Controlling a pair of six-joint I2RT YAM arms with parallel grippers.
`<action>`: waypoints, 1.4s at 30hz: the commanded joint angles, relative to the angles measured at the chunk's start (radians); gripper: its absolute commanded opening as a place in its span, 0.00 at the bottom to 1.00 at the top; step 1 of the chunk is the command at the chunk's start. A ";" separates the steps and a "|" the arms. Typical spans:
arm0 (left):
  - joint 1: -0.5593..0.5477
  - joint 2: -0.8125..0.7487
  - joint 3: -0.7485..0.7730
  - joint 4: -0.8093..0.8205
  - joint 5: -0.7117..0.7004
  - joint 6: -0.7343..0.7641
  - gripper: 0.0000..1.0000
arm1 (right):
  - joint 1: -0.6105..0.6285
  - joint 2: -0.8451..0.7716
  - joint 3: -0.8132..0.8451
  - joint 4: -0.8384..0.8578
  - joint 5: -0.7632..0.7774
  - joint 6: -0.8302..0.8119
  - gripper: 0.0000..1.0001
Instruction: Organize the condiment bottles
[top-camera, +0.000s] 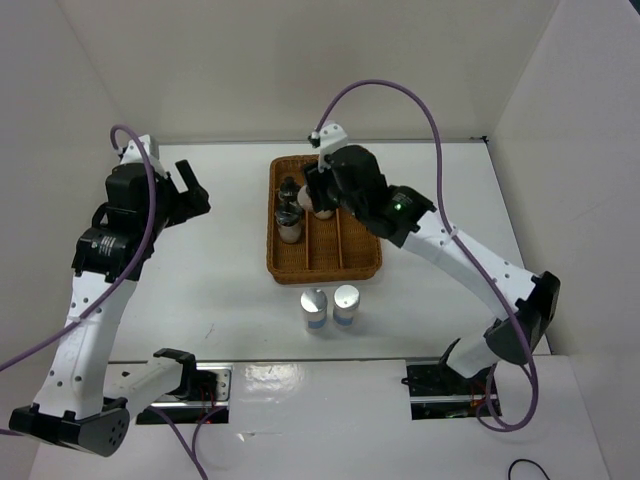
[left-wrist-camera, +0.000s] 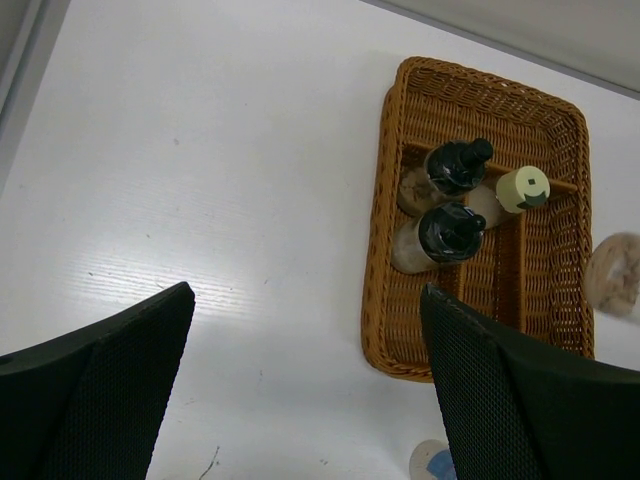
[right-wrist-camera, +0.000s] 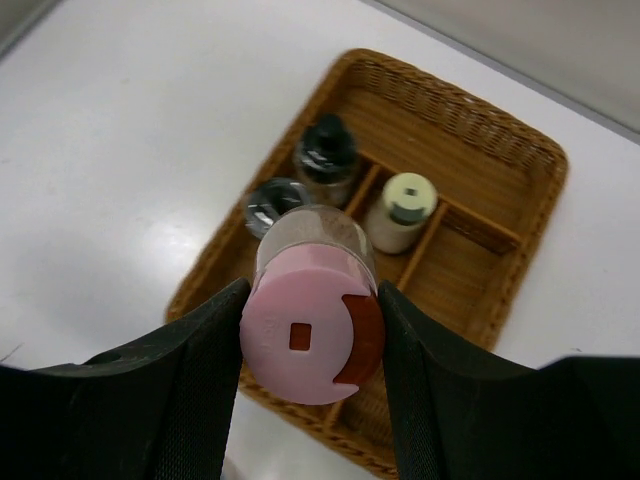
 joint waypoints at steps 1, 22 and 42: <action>0.005 -0.002 0.002 0.040 0.039 -0.011 0.99 | -0.115 0.029 -0.005 0.047 -0.043 -0.020 0.45; 0.005 0.055 -0.107 0.105 0.198 0.032 0.99 | -0.177 0.308 -0.109 0.151 -0.100 -0.009 0.45; 0.005 0.087 -0.163 0.135 0.250 0.060 0.99 | -0.186 0.419 -0.049 0.151 -0.047 -0.008 0.96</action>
